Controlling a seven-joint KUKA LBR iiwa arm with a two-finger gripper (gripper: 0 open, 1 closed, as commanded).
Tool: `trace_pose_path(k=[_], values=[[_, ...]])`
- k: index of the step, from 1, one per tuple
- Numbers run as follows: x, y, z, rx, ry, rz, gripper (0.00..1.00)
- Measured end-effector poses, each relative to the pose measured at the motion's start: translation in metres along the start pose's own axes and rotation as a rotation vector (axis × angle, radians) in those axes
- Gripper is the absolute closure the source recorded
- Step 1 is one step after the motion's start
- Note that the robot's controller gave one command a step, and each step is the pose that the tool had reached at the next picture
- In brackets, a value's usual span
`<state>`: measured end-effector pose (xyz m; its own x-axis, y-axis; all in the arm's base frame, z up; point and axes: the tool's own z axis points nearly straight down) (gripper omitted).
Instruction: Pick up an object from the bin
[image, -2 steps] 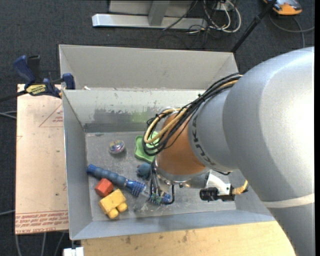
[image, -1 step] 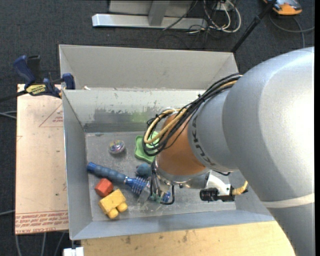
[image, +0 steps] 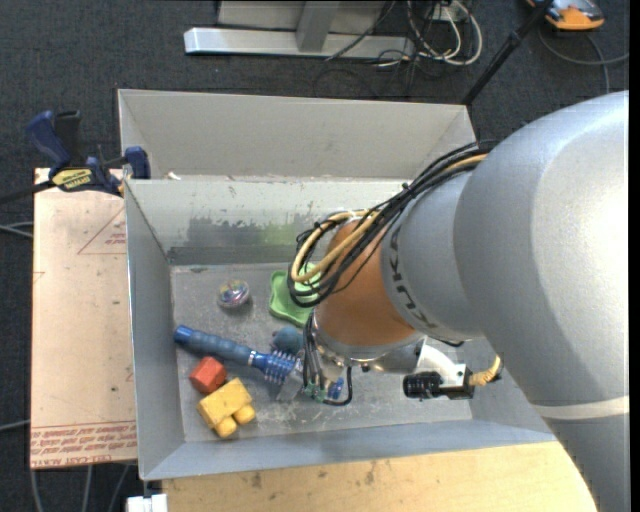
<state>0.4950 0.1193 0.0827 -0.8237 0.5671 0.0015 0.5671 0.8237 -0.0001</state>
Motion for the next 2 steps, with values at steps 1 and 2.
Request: trace_pose_path(k=[1, 2], values=[[0.001, 0.000, -0.018, 0.000, -0.001, -0.003, 1.00], [0.000, 0.001, -0.109, -0.005, -0.006, -0.006, 1.00]])
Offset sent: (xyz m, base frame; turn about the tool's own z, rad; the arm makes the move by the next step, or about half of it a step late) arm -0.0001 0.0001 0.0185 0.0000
